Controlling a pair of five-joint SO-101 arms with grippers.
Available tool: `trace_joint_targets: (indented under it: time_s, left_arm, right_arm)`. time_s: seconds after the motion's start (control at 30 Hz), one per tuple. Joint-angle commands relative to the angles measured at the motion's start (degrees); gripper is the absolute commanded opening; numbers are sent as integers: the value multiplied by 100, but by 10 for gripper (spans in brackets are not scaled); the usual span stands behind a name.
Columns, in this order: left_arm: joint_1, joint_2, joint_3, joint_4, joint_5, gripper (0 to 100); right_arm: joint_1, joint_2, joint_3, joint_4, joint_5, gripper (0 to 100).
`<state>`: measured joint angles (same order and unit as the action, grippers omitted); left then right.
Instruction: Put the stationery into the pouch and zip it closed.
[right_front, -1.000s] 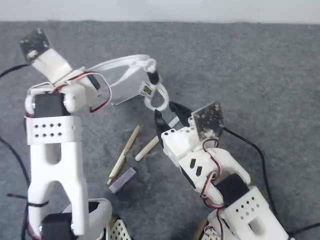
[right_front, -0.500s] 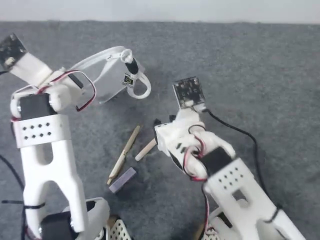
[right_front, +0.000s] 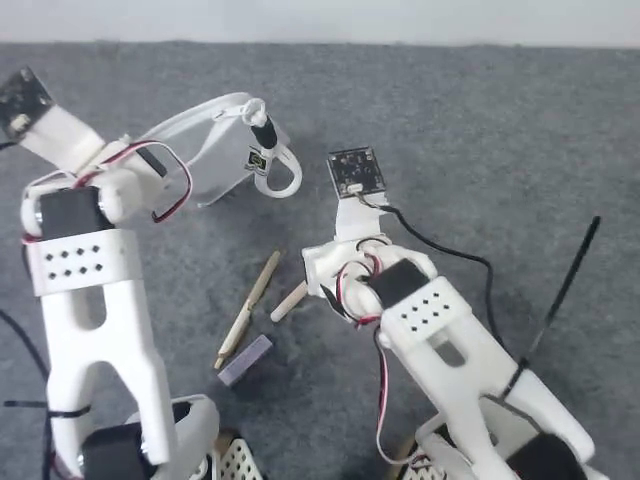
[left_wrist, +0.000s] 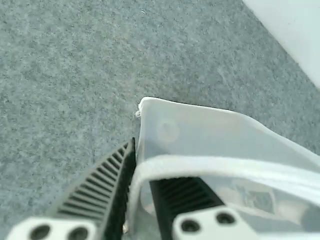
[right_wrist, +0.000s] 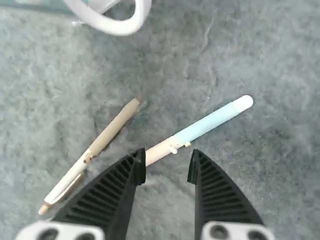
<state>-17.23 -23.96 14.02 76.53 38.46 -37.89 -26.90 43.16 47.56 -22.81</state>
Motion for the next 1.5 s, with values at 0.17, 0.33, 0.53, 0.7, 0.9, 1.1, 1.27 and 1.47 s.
trace_joint_targets:
  time_s: [0.17, 0.33, 0.53, 0.7, 0.9, 1.1, 1.27, 1.47]
  left_arm:
    - [-53, 0, -48, -185, 88, 12]
    - [-62, 0, -40, -185, 88, 12]
    - [-62, 0, -40, -185, 88, 12]
    - [-62, 0, -31, -185, 88, 12]
    - [-62, 0, -31, -185, 79, 12]
    - [-62, 0, -22, -185, 79, 12]
    - [-62, 0, -22, -185, 79, 12]
    - [-62, 0, -22, -185, 70, 12]
  right_arm:
    - [259, 892, -879, -75, -334, 134]
    - [312, 1640, -1284, -84, -343, 134]
    - [637, 2501, -1881, -31, -501, 132]
    - [699, 3196, -2303, -22, -589, 131]
    - [708, 3820, -2787, 374, -598, 131]
    - [796, 4541, -3604, 1121, -624, 131]
    - [954, 5138, -4053, 1156, -624, 130]
    - [971, 5332, -4255, 1490, -624, 127]
